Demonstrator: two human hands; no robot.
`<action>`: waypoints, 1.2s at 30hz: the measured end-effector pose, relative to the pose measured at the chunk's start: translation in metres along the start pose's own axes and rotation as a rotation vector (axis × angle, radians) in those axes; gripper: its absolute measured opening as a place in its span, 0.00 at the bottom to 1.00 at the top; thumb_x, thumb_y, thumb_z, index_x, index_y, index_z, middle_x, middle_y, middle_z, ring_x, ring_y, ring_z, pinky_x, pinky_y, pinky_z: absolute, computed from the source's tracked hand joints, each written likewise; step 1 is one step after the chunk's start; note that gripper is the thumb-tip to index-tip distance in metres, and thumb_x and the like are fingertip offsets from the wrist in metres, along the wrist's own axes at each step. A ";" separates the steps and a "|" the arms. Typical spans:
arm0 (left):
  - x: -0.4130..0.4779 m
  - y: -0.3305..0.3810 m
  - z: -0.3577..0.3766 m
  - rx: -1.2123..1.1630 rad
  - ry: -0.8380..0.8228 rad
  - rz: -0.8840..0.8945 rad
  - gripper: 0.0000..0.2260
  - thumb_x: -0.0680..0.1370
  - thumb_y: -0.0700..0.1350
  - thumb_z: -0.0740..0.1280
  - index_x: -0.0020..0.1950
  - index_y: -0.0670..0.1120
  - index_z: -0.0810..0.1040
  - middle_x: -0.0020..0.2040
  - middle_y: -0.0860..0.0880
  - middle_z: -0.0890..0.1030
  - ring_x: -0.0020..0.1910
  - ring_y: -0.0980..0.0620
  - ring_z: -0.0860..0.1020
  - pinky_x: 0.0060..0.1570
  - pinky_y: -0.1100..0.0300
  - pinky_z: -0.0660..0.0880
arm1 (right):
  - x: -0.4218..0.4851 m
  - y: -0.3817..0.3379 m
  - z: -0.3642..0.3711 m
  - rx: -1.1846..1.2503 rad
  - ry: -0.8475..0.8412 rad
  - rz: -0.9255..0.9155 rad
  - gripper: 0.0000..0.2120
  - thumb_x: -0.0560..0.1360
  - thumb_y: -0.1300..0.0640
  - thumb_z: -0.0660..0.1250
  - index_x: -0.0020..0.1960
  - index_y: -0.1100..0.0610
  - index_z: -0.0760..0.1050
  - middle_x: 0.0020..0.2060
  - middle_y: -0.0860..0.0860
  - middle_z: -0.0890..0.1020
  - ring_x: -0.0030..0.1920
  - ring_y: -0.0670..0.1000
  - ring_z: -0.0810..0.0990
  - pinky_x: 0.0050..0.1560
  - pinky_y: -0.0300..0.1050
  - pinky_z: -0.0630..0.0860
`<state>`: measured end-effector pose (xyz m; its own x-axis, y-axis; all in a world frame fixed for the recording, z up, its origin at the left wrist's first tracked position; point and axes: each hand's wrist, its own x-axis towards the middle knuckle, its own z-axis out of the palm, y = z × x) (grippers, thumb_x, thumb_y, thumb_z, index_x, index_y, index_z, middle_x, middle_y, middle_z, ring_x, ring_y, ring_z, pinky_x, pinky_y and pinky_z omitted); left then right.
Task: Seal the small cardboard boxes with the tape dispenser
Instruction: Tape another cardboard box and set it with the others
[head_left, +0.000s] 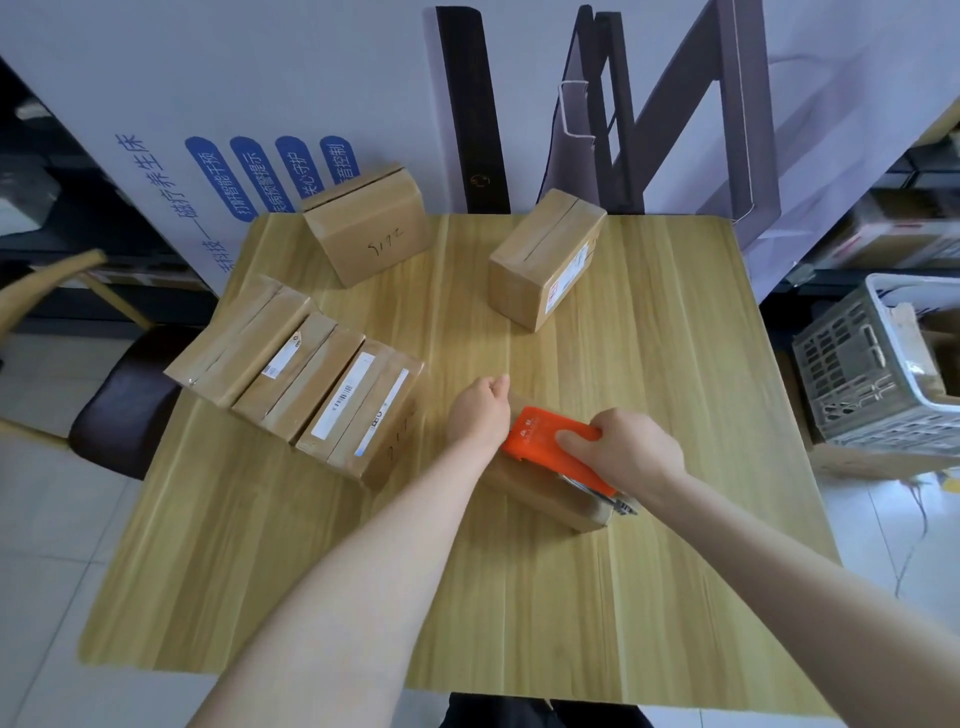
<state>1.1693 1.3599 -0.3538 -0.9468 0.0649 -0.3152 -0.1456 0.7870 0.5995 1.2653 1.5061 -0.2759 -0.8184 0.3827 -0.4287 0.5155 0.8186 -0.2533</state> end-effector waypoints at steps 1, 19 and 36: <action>-0.001 0.003 0.006 0.050 0.017 -0.009 0.21 0.82 0.57 0.49 0.60 0.47 0.76 0.51 0.48 0.81 0.51 0.45 0.79 0.42 0.57 0.68 | -0.002 0.005 0.000 0.008 -0.004 0.007 0.22 0.71 0.33 0.61 0.38 0.52 0.76 0.31 0.46 0.78 0.31 0.47 0.76 0.28 0.39 0.65; -0.003 0.002 0.019 0.335 0.179 0.048 0.23 0.82 0.59 0.45 0.48 0.47 0.74 0.34 0.52 0.74 0.34 0.47 0.73 0.32 0.57 0.65 | -0.026 0.082 -0.021 0.235 -0.103 -0.091 0.20 0.72 0.35 0.64 0.35 0.51 0.76 0.27 0.50 0.81 0.18 0.47 0.78 0.28 0.46 0.79; -0.004 0.002 0.020 0.396 0.207 0.056 0.24 0.82 0.60 0.43 0.50 0.48 0.74 0.33 0.53 0.73 0.34 0.48 0.73 0.32 0.57 0.64 | -0.049 0.132 -0.031 0.310 -0.140 -0.086 0.16 0.74 0.42 0.67 0.38 0.54 0.78 0.31 0.53 0.82 0.26 0.50 0.79 0.34 0.53 0.81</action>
<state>1.1791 1.3734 -0.3666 -0.9935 0.0214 -0.1122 -0.0098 0.9627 0.2705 1.3657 1.6090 -0.2616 -0.8303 0.2384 -0.5038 0.5167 0.6682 -0.5353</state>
